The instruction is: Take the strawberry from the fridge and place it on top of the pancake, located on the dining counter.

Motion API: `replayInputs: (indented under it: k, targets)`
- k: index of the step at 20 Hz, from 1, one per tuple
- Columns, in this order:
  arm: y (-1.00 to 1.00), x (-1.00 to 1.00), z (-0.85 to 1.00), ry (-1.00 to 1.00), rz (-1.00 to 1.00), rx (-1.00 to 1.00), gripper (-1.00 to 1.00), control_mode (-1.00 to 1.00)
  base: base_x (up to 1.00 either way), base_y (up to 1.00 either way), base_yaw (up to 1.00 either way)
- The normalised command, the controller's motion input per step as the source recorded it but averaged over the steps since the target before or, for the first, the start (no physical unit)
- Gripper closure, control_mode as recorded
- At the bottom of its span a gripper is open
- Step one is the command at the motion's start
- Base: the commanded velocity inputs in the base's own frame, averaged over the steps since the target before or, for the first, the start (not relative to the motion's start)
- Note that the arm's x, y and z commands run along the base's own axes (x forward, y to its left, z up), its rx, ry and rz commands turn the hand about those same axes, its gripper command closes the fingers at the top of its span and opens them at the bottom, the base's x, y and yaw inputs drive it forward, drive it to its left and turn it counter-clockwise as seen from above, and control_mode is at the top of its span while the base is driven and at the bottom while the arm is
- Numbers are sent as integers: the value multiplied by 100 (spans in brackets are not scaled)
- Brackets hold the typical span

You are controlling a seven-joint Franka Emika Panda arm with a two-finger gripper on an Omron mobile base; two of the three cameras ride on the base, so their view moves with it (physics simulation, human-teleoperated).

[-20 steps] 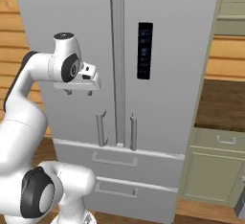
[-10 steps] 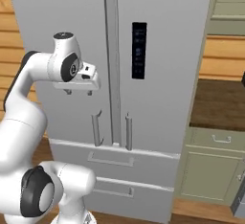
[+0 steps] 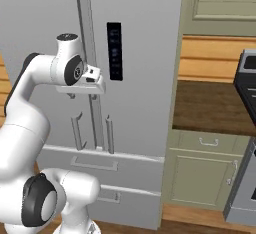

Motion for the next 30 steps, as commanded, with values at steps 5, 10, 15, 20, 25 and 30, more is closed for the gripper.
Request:
replayInputs:
  k: [5, 10, 15, 20, 25, 30]
  targets:
    - [0, 0, 0, 0, 0, 0, -100, 100, -4, -24, -1]
    - [0, 0, 0, 0, 0, 0, -100, 100, -48, 0, 0]
    - [0, 0, 0, 0, 0, 0, -100, 100, -56, 6, 0]
    - [0, 0, 0, 0, 0, 0, -100, 100, -57, 10, 0]
    - [0, 0, 0, 0, 0, 0, -100, -100, -13, 0, 0]
    - [0, 0, 0, -1, 0, 0, -100, -100, 0, 0, 0]
